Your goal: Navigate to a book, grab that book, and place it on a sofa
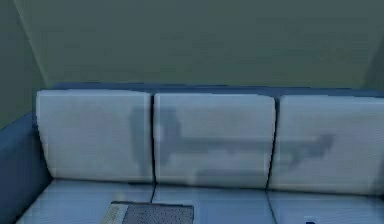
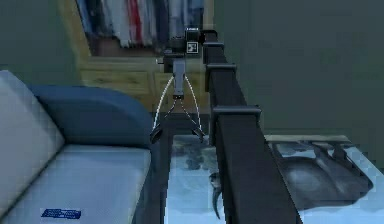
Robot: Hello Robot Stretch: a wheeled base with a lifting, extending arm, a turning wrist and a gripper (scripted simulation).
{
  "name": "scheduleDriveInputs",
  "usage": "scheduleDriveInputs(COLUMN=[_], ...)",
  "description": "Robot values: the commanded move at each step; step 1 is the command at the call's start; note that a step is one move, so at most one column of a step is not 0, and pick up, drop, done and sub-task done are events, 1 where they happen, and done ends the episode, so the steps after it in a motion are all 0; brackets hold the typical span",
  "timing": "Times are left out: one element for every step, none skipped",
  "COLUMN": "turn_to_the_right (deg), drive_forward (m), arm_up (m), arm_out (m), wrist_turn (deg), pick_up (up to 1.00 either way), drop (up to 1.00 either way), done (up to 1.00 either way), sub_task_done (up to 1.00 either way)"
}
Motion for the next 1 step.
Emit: scheduleDriveInputs(turn_to_the_right=[-45.0], drive_forward=[0.0], arm_up=[0.0], arm_out=[0.0], wrist_turn=[0.0], pick_up=[0.0], drop=[0.0], done=[0.0], sub_task_done=[0.0])
